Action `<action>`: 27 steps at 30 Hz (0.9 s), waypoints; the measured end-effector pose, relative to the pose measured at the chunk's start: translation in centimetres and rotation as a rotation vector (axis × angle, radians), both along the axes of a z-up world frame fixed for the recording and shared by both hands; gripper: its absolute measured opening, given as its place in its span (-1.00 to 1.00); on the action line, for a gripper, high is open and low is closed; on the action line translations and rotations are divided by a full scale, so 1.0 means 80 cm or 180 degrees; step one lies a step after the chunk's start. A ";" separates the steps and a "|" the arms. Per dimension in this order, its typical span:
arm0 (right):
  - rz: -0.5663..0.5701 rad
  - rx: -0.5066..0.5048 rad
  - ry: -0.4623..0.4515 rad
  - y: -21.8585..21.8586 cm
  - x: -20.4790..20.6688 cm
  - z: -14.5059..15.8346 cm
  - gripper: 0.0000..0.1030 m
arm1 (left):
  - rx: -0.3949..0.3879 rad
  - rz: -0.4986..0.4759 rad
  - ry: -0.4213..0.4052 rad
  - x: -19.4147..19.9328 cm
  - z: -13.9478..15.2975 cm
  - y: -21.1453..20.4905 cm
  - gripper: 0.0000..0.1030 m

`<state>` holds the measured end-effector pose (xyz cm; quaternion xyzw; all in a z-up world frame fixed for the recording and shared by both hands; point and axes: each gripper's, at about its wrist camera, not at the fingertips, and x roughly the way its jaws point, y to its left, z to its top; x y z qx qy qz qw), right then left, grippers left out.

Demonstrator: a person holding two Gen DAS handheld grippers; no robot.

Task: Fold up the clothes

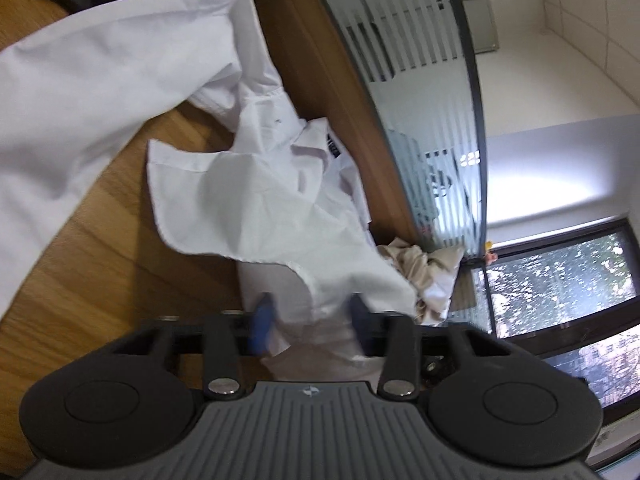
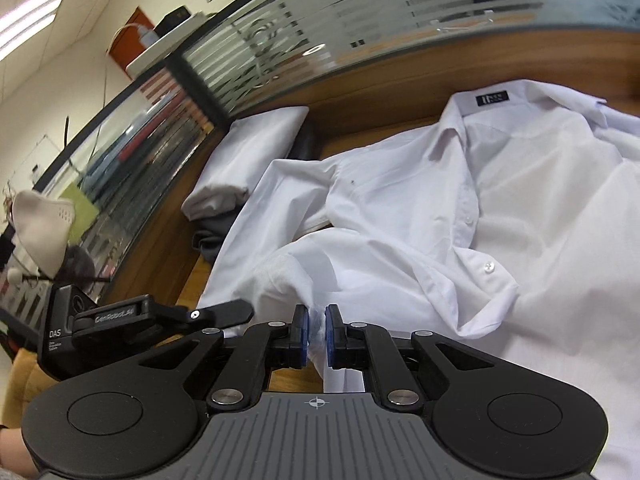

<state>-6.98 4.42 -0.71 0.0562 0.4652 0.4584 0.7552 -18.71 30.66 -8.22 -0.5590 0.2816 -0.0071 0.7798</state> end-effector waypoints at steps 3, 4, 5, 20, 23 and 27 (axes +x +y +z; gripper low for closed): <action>-0.0079 -0.0044 -0.0038 -0.009 -0.002 0.001 -0.60 | 0.0164 0.0055 0.0025 0.008 0.018 -0.001 -0.97; -0.0104 -0.0066 -0.0089 -0.013 -0.006 0.003 -0.52 | 0.0205 0.0069 0.0029 0.008 0.024 0.001 -0.97; -0.0119 -0.0080 -0.0166 -0.020 -0.011 0.007 -0.40 | 0.0264 0.0074 0.0046 0.007 0.030 0.002 -0.97; -0.2189 -0.0738 -0.0054 -0.227 -0.084 -0.063 0.02 | 0.1510 0.0011 0.0677 -0.036 0.055 -0.013 -0.97; -0.2575 -0.0543 0.0223 -0.249 -0.081 -0.087 0.02 | 0.1644 -0.0031 0.0848 -0.041 0.051 -0.018 -0.97; -0.3154 -0.0211 0.0502 -0.273 -0.073 -0.107 0.02 | 0.1786 -0.0078 0.0973 -0.047 0.050 -0.024 -0.97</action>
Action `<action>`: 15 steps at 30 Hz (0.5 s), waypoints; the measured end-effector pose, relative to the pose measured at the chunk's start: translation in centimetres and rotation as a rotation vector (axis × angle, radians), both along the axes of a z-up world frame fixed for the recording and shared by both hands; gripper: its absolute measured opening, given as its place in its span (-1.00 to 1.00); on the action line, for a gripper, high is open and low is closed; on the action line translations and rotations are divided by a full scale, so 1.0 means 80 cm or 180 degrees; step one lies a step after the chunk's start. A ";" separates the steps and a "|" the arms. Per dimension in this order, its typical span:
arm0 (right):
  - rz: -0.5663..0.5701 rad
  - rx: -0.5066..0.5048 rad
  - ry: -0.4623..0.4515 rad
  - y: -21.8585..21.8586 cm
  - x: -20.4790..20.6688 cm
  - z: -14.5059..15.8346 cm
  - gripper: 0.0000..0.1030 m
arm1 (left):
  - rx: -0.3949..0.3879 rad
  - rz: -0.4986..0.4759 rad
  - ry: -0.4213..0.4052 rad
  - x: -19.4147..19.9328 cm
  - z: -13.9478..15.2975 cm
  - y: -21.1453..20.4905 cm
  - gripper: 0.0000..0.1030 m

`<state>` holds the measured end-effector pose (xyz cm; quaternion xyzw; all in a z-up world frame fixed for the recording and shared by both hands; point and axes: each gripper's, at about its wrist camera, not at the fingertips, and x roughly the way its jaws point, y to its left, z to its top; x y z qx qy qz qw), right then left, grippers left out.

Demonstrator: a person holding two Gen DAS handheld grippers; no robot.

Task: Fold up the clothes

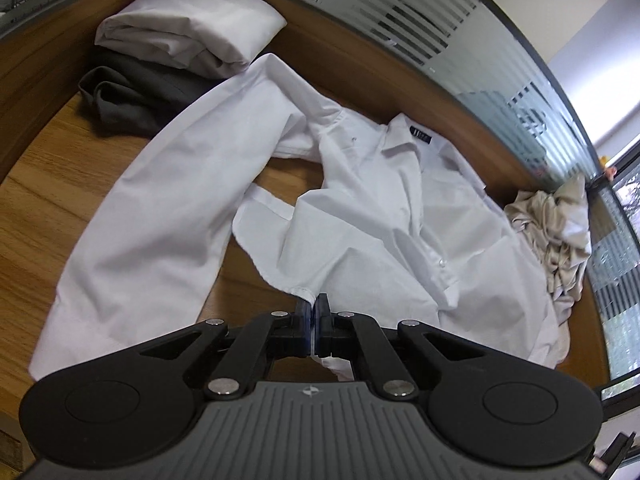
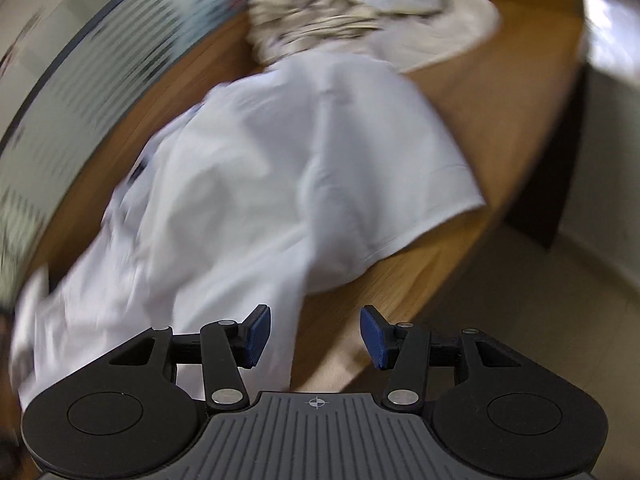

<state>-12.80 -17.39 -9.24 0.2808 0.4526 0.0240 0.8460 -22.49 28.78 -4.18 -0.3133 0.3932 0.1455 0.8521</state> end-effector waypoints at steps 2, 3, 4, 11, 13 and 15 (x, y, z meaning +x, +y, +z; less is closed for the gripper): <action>-0.0213 0.0016 0.0007 -0.007 0.007 -0.004 0.03 | 0.0023 0.0017 0.0028 -0.003 0.001 -0.001 -0.97; -0.0290 0.0005 0.0012 -0.010 0.012 -0.006 0.06 | 0.0030 0.0029 0.0035 -0.006 0.001 -0.001 -0.97; -0.0314 -0.0034 0.0024 -0.011 0.017 -0.008 0.09 | 0.0050 0.0058 0.0048 -0.007 0.002 -0.002 -0.97; -0.0266 -0.0195 0.0039 -0.014 0.054 -0.021 0.10 | 0.0228 0.0218 0.0116 -0.017 0.019 -0.015 -0.97; -0.0205 -0.0225 0.0024 -0.014 0.061 -0.023 0.10 | 0.0292 0.0297 0.0148 -0.018 0.026 -0.021 -0.97; -0.0117 -0.0259 0.0006 -0.015 0.068 -0.025 -0.17 | 0.0348 0.0392 0.0176 -0.020 0.034 -0.027 -0.98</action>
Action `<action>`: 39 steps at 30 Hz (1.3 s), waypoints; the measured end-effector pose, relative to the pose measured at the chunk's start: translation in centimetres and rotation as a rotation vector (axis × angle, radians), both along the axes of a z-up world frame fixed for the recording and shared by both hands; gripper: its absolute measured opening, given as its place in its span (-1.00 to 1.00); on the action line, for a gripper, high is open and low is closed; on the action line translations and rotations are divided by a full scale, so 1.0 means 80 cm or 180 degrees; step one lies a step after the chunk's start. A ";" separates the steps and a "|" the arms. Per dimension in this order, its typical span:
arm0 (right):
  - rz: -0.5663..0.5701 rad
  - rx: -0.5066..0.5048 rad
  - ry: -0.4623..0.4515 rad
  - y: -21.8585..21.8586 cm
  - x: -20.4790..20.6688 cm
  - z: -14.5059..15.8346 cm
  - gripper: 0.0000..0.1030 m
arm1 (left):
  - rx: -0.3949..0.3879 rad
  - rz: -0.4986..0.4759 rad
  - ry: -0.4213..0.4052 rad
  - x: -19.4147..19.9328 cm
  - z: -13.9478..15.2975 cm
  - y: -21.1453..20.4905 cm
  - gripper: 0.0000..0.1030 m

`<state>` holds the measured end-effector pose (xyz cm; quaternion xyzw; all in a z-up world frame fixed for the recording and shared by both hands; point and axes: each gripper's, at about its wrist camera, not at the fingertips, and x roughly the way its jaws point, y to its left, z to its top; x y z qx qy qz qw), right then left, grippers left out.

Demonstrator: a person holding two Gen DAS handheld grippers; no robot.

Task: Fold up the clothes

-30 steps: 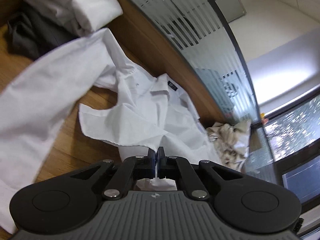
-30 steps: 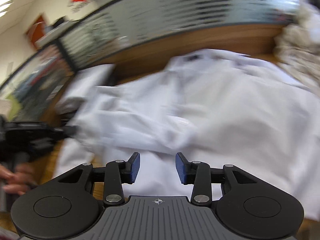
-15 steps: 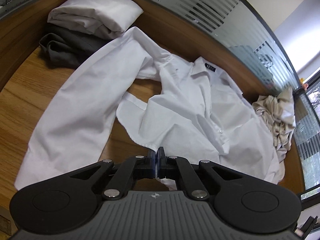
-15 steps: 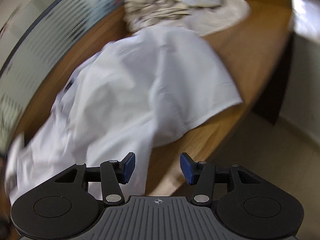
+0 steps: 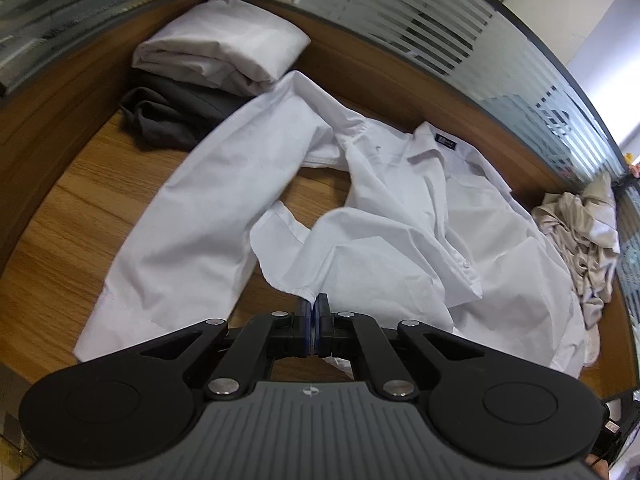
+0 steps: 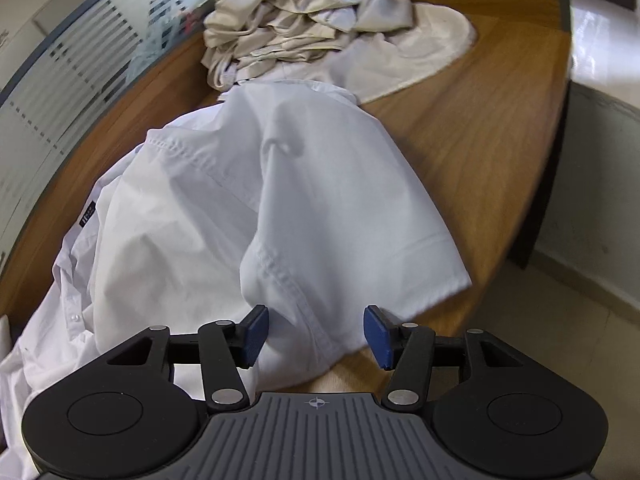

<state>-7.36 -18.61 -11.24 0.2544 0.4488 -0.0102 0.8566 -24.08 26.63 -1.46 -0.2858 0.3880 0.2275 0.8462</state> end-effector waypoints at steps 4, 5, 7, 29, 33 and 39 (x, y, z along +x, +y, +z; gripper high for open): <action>0.0422 -0.0082 -0.0003 0.001 0.010 0.008 -0.92 | 0.0153 0.0280 0.0004 -0.008 0.022 -0.020 -0.98; 0.0549 -0.0159 -0.0051 0.001 0.009 0.016 -0.93 | 0.0202 0.0354 0.0020 -0.010 0.029 -0.028 -0.98; 0.0825 -0.0282 -0.0111 -0.006 0.010 0.037 -0.93 | 0.0296 0.0496 0.0048 -0.016 0.043 -0.043 -0.98; 0.2839 -0.1272 -0.0113 -0.090 0.050 0.135 -0.93 | 0.0852 0.1178 0.0549 -0.131 0.056 -0.195 -0.98; 0.3018 -0.1245 0.0025 -0.081 0.052 0.120 -0.92 | 0.1151 0.0702 0.0408 -0.131 0.037 -0.242 -0.98; 0.3295 -0.1324 -0.0063 -0.053 0.050 0.130 -0.77 | 0.1158 0.0252 0.0472 -0.137 -0.008 -0.286 -0.95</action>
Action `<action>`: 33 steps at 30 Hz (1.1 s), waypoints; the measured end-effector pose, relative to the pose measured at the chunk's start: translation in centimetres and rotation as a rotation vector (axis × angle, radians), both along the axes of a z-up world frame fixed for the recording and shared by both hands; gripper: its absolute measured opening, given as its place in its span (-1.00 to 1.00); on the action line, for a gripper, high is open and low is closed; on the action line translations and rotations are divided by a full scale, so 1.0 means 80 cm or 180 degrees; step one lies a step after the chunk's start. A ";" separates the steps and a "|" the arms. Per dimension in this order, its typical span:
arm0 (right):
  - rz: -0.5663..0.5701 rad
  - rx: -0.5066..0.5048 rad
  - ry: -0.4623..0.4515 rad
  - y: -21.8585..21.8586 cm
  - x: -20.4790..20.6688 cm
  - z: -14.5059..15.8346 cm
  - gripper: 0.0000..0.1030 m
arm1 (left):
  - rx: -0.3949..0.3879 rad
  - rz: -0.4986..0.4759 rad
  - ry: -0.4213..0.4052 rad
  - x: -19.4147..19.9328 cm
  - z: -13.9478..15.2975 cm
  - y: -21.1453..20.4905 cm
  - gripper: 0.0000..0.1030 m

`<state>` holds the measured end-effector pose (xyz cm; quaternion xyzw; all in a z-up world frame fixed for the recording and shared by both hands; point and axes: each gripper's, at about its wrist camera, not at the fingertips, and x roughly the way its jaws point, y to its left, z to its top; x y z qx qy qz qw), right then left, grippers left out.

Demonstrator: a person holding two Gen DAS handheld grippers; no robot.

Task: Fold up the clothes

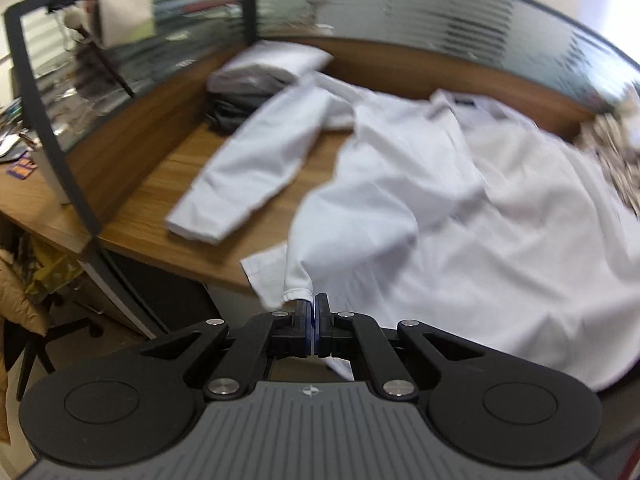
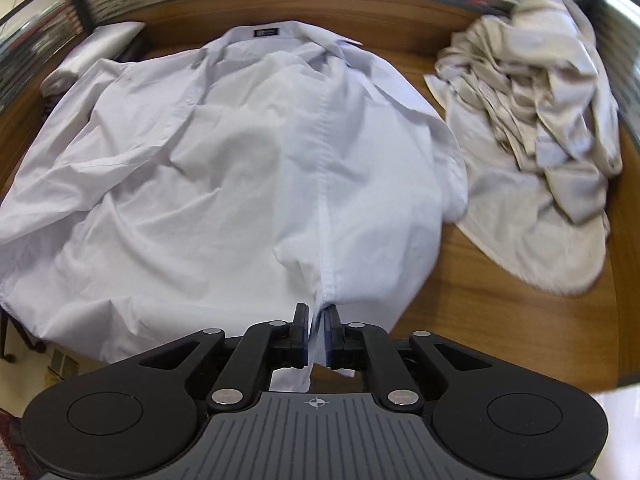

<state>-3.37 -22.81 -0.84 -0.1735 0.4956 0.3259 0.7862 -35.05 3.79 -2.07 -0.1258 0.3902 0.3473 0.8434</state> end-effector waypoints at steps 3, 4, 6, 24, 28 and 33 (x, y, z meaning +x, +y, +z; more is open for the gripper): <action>0.0020 0.0018 -0.0133 0.010 -0.001 0.010 -0.69 | -0.0201 -0.0007 0.0022 -0.014 -0.024 -0.006 -0.94; 0.0019 0.0026 -0.0189 0.014 -0.002 0.013 -0.68 | -0.0266 0.0003 0.0018 -0.020 -0.031 -0.008 -0.94; 0.0018 0.0042 -0.0300 0.020 -0.002 0.021 -0.54 | -0.0355 0.0072 0.0022 -0.034 -0.040 -0.009 -0.90; -0.0028 0.0475 -0.0164 0.143 -0.002 0.053 -0.09 | -0.0252 0.0336 -0.0275 -0.050 -0.028 0.123 0.14; -0.0064 0.0473 -0.0076 0.180 -0.007 0.045 -0.09 | -0.0286 0.0262 -0.0293 -0.031 -0.043 0.171 0.14; -0.0080 0.0426 -0.0030 0.219 -0.011 0.037 -0.09 | -0.0351 0.0109 -0.0257 -0.008 -0.063 0.216 0.14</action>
